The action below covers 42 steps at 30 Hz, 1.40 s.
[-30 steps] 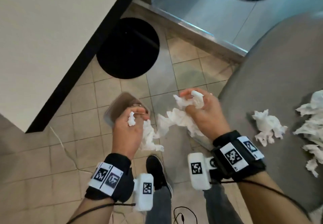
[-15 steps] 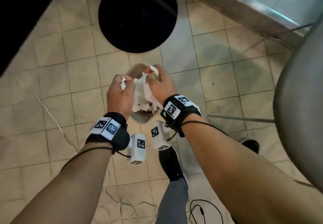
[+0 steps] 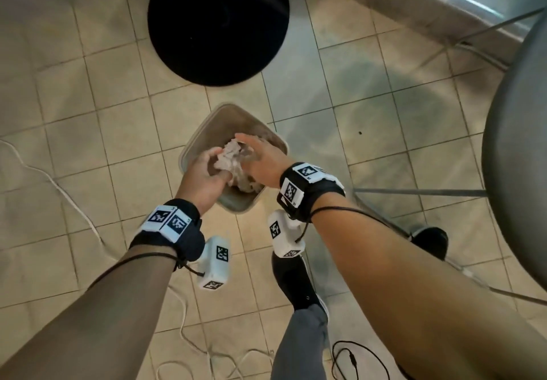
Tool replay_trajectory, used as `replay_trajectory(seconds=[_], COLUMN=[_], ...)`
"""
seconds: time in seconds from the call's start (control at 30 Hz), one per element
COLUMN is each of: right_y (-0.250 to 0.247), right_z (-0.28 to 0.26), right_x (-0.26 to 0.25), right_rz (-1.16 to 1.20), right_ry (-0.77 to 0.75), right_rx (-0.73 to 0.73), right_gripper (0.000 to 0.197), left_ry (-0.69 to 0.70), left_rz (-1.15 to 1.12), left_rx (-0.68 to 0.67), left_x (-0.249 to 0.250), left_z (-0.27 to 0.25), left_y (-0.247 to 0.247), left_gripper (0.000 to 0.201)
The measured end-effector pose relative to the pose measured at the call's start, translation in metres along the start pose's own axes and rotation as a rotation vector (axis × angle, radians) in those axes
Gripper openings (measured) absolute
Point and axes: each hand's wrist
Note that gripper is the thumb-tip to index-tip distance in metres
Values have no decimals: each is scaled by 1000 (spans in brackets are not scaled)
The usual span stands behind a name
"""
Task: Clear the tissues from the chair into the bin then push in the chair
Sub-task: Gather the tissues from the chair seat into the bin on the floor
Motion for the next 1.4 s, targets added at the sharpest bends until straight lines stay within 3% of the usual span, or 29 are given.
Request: replay_trajectory(seconds=[0.2, 0.37, 0.5, 0.6, 0.77, 0.97, 1.13, 1.2, 1.27, 1.33, 1.4], right_y=[-34, -84, -145, -191, -254, -305, -348, -355, -358, -357, -356], right_z=[-77, -179, -269, -328, -393, -417, -416, -411, -404, -396, -391], right_x=[4, 18, 43, 75, 149, 238, 286, 299, 311, 321, 326], right_rz=[39, 186, 329, 393, 408, 252, 256, 307, 362, 402, 405], right_ry=[4, -27, -15, 16, 204, 425, 515, 526, 563, 595, 599], right_rx=[53, 168, 353, 578, 964, 1205, 1098, 1007, 963, 1002, 1083], right_gripper=[43, 37, 32, 27, 24, 47, 74, 81, 83, 74, 56], left_ry=[52, 207, 328, 428, 610, 767, 861, 884, 953, 980, 904], left_rz=[58, 29, 30, 46, 226, 556, 928, 1064, 1058, 937, 914], left_rx=[41, -13, -153, -239, -352, -486, -582, -609, -561, -526, -546], left_x=[45, 108, 177, 231, 314, 378, 391, 387, 383, 382, 386], left_z=[-54, -113, -162, -190, -210, -193, -161, -154, -151, -150, -148], left_y=[-5, 10, 40, 71, 144, 251, 319, 331, 337, 339, 340], left_gripper=[37, 26, 28, 29, 31, 54, 68, 64, 52, 37, 28])
Point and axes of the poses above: each hand's wrist, its own z-axis towards the middle knuckle, its own y-axis out of the palm, x = y × z, and after that the axes turned 6 degrees about y, right-handed
